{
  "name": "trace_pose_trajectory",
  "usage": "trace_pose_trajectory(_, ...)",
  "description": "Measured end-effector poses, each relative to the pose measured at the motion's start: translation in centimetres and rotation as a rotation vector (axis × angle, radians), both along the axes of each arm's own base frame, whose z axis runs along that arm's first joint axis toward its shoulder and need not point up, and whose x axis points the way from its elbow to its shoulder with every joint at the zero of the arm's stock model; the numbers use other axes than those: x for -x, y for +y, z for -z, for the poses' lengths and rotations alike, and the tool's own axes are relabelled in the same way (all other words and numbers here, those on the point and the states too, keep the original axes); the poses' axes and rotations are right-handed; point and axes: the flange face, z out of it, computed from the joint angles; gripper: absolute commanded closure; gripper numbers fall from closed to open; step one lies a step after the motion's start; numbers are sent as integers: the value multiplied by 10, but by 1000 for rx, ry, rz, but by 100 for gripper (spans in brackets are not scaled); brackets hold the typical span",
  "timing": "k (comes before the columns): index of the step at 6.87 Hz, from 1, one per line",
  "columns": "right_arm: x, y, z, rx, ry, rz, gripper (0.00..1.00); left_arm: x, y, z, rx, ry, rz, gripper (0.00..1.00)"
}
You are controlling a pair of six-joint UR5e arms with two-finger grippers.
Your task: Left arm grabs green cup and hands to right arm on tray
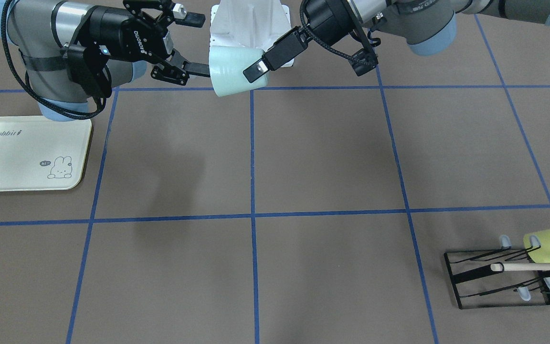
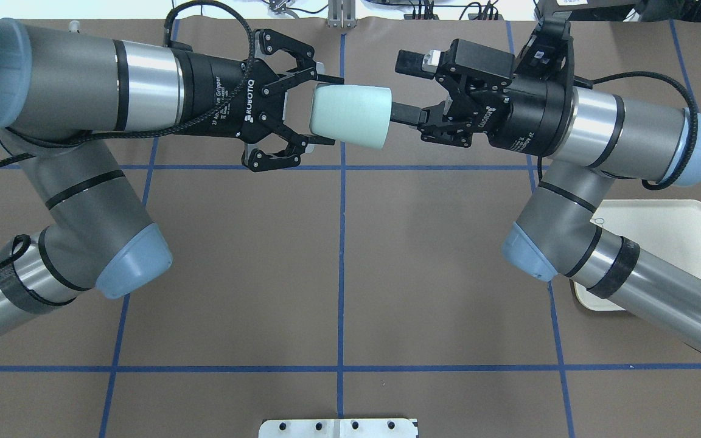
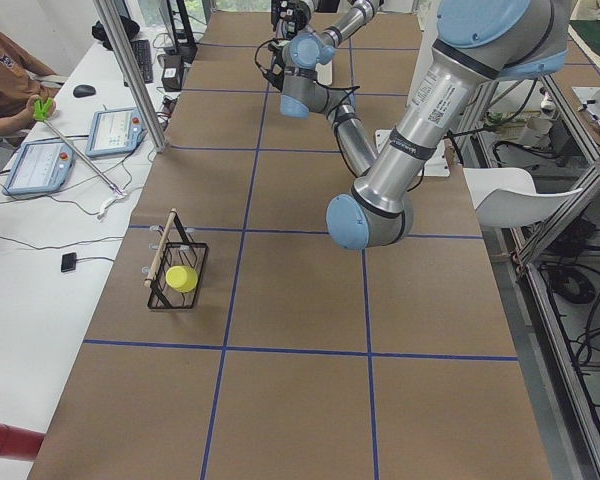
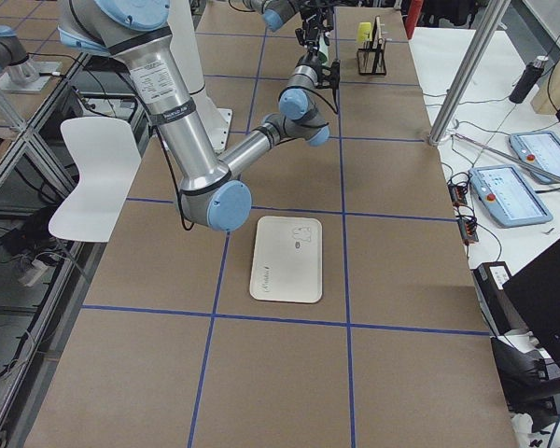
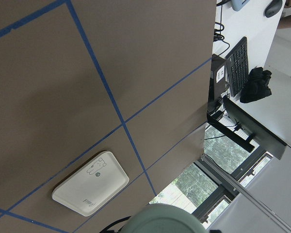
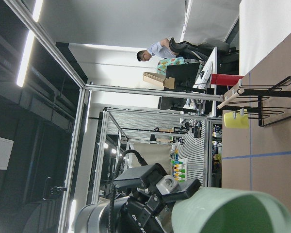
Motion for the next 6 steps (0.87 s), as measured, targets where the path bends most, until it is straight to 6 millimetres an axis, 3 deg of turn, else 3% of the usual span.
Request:
trace_pose_trajectory(4, 3, 0, -2, 3, 4, 4, 5, -4, 3, 4, -1, 8, -5, 78)
trace_pose_trajectory(6, 4, 1, -1, 2, 3, 6, 15, -5, 3, 4, 9, 9, -6, 77)
